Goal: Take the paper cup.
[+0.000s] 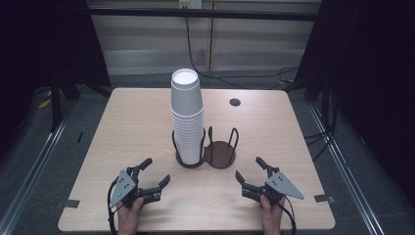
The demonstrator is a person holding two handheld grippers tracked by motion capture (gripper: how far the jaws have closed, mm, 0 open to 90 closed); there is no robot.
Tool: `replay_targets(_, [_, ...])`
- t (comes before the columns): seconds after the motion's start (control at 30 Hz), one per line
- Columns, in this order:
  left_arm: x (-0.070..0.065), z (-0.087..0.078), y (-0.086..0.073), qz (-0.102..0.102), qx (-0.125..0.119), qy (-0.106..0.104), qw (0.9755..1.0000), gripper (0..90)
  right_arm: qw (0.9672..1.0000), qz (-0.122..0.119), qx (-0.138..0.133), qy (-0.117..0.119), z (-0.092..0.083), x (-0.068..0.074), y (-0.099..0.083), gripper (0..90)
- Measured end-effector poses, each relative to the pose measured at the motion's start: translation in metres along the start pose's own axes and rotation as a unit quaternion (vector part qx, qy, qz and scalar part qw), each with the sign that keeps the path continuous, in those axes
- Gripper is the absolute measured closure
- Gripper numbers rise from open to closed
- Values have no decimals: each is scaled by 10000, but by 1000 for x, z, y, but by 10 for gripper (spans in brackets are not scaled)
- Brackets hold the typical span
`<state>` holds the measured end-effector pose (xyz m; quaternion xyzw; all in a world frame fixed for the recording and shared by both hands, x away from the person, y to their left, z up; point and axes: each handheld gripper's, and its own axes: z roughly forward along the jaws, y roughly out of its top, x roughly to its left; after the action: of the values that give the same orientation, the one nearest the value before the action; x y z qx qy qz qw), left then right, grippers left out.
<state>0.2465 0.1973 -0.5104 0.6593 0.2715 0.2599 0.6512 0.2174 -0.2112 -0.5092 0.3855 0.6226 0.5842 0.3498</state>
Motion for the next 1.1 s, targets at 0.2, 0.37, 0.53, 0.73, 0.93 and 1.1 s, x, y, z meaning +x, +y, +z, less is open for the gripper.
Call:
replay_targets(0.2, [0,0,0,3,4,-3,10000,156,10000,41,-8,-84,-1,0,0,124])
replay_targets(0.37, [0,0,0,2,4,-2,10000,156,9999,114,64,-85,0,-1,1,130])
replay_targets(0.53, [0,0,0,4,3,-3,10000,156,9995,139,284,-51,1,0,4,186])
replay_targets(0.73, [0,0,0,2,1,-3,10000,156,9986,79,455,258,0,1,12,228])
replay_targets(0.93, [0,0,0,2,2,-3,10000,156,9958,371,447,705,-3,-2,24,247])
replay_targets(1.1, [0,0,0,1,21,-7,10000,156,9924,484,598,960,-2,-3,29,250])
